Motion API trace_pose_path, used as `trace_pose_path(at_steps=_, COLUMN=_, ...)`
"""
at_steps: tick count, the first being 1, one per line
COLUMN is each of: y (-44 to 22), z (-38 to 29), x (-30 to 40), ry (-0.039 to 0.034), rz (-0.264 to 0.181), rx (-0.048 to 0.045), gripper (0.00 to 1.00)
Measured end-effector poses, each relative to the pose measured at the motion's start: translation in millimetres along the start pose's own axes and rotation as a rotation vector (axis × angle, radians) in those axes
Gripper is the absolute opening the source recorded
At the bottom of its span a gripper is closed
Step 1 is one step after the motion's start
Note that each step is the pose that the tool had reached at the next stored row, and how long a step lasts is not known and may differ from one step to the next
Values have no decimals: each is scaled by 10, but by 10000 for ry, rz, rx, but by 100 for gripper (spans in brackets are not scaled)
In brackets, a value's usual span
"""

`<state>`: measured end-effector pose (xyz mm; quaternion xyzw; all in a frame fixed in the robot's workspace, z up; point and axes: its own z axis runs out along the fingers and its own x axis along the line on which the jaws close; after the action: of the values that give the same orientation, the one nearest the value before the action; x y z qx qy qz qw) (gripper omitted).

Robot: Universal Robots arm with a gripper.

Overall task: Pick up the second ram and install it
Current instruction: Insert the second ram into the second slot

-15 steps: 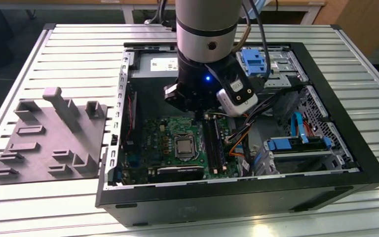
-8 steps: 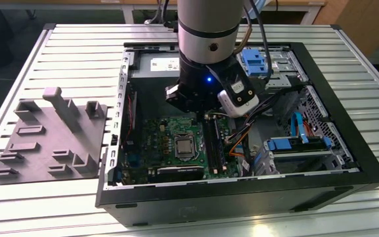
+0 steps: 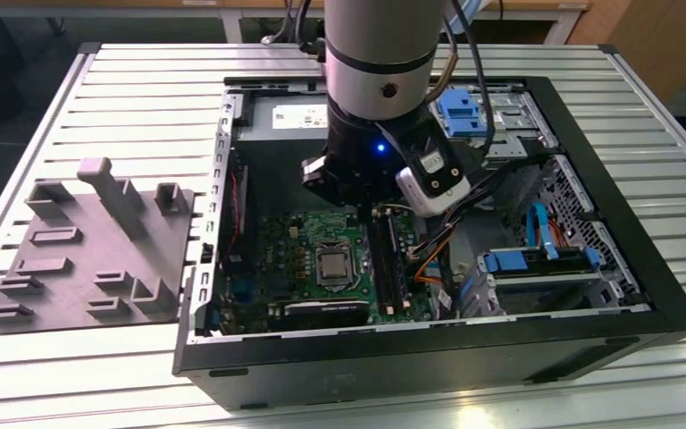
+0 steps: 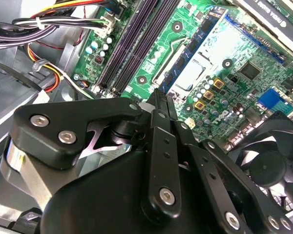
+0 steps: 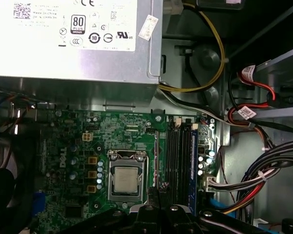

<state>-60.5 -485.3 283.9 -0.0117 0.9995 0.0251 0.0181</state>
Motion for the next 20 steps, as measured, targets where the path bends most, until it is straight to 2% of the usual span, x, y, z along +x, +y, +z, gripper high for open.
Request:
trace_pose_path(at_steps=15, y=-19, z=57, x=-10, ry=-2, rz=57, rx=3, gripper=12)
trace_pose_path(at_steps=20, y=-20, z=73, x=-41, ry=-3, rz=71, rx=2, gripper=12)
